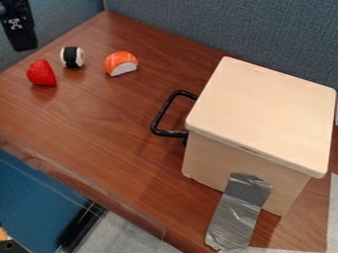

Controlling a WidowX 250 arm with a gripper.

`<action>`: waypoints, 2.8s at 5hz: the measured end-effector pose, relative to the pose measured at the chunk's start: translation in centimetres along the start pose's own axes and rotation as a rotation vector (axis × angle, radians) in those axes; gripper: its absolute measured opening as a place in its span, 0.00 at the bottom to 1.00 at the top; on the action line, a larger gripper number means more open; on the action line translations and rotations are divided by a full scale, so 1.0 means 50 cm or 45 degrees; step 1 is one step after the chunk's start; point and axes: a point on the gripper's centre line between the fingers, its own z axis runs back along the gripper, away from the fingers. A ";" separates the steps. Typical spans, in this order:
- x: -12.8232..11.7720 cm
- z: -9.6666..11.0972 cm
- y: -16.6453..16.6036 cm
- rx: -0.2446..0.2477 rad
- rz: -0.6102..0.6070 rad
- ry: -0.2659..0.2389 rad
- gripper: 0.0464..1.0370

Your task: Opened the drawer

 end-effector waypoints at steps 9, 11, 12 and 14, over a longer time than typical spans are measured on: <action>0.245 -0.122 -0.235 0.066 0.414 -0.225 0.96; 0.263 -0.119 -0.168 0.086 0.506 -0.287 0.96; 0.268 -0.127 -0.164 0.086 0.515 -0.298 0.96; 0.282 -0.162 -0.166 0.091 0.547 -0.287 0.96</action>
